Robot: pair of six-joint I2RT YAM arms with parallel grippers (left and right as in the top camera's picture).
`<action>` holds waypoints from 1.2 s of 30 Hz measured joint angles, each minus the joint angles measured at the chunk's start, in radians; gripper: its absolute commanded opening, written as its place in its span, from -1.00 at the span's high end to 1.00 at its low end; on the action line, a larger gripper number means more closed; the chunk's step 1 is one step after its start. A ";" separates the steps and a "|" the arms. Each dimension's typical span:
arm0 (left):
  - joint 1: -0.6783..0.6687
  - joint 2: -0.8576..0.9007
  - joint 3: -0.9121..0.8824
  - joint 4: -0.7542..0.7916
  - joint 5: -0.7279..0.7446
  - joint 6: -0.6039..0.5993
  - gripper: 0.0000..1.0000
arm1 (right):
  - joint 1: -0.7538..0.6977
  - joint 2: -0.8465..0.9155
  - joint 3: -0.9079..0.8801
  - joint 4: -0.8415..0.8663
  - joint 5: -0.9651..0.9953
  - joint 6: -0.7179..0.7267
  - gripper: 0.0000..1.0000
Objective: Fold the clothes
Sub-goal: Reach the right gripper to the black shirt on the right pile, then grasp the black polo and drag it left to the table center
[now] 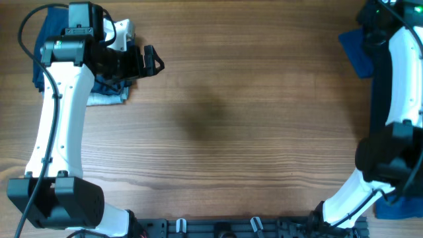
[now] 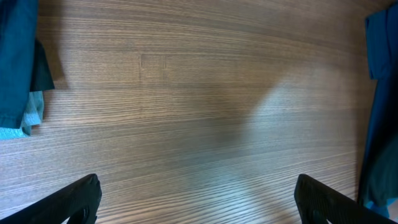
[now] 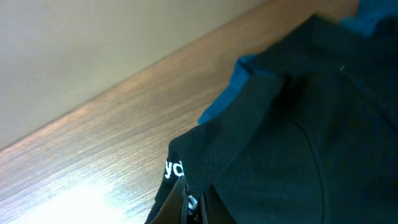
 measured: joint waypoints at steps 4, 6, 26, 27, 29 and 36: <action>0.000 0.000 0.000 0.000 0.000 0.000 -0.99 | 0.000 -0.122 0.000 -0.007 -0.067 -0.011 0.87; 0.000 0.000 0.000 0.000 0.000 0.000 -0.99 | 0.014 -0.149 0.001 -0.025 -0.169 -0.011 0.80; 0.000 0.000 0.000 -0.001 -0.001 0.000 -0.99 | 0.605 0.039 0.001 -0.108 -0.282 -0.011 0.78; 0.000 0.000 0.000 -0.002 -0.006 0.000 -0.99 | 0.637 0.085 0.001 -0.108 -0.282 -0.011 0.77; 0.000 0.000 0.000 -0.003 -0.019 0.000 -0.99 | 0.692 0.143 0.001 -0.094 -0.279 -0.011 0.77; 0.000 0.000 0.000 -0.007 -0.046 0.000 -1.00 | 0.850 0.219 0.001 -0.080 -0.278 -0.011 0.76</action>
